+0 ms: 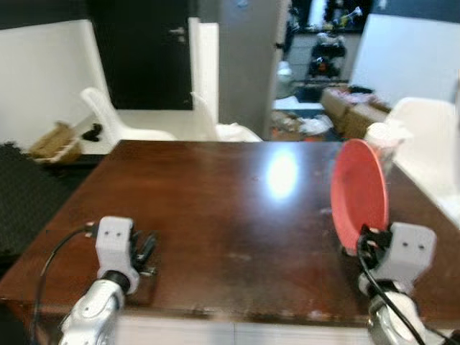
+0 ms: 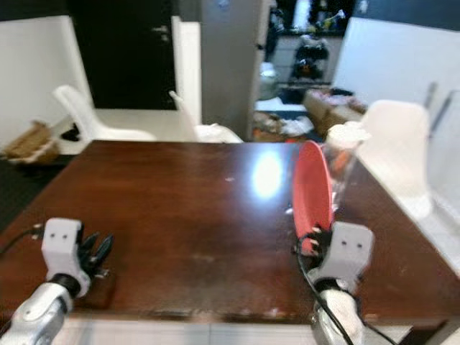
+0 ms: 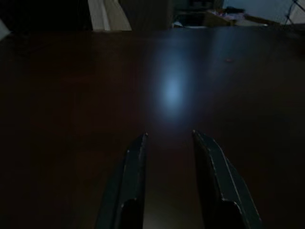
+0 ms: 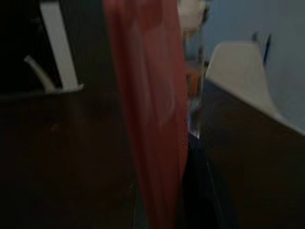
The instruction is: Setting the table
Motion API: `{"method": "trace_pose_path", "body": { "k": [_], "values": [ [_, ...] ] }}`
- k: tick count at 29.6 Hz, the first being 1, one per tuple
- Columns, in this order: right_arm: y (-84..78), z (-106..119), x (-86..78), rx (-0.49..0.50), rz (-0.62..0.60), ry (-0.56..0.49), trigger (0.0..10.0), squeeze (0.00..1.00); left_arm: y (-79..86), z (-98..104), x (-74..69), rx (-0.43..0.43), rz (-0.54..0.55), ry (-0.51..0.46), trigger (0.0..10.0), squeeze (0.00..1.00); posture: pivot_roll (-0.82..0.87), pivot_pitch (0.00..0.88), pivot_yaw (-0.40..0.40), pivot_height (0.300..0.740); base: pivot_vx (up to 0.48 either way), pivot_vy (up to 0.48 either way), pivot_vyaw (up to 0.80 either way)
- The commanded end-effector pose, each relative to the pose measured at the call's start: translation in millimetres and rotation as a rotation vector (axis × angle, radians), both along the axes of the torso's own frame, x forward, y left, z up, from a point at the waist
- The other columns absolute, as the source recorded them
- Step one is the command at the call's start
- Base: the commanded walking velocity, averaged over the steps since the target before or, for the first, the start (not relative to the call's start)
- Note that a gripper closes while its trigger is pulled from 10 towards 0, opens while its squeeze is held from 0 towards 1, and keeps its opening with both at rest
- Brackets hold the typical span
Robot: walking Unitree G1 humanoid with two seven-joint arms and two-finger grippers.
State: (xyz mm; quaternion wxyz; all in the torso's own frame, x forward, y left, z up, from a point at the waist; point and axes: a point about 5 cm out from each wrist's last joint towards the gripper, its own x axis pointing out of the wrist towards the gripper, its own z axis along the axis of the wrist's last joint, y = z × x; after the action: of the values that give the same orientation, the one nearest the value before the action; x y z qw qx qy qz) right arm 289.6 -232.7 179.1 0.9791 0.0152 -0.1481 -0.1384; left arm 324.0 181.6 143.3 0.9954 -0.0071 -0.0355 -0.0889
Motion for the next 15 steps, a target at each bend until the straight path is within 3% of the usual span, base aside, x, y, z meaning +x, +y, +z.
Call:
{"method": "trace_pose_path", "body": {
  "k": [1, 7, 13, 15],
  "values": [
    [8.7, -3, 1.6, 0.010, 0.031, 0.011, 10.0, 0.00, 11.4, -6, -3.3, 0.015, 0.035, 0.025, 10.0, 0.00, -0.05, 0.048, 0.097, 0.740, 0.454, 0.000, 0.00],
    [10.8, -2, 3.5, 0.003, 0.052, 0.011, 10.0, 0.00, 11.4, -6, -3.6, 0.013, 0.040, 0.028, 10.0, 0.00, -0.05, 0.048, 0.096, 0.740, 0.442, 0.000, 0.00],
    [45.8, -1, 5.6, 0.057, 0.360, 0.024, 10.0, 0.00, 15.6, -8, -5.3, -0.001, 0.071, 0.045, 10.0, 0.00, -0.04, 0.048, 0.093, 0.740, 0.056, 0.000, 0.00],
    [61.5, 3, 4.1, 0.119, 0.479, 0.002, 10.0, 0.00, 16.7, -8, -6.4, 0.000, 0.074, 0.046, 10.0, 0.00, -0.04, 0.047, 0.093, 0.740, 0.000, 0.000, 0.00]
  ]
}}
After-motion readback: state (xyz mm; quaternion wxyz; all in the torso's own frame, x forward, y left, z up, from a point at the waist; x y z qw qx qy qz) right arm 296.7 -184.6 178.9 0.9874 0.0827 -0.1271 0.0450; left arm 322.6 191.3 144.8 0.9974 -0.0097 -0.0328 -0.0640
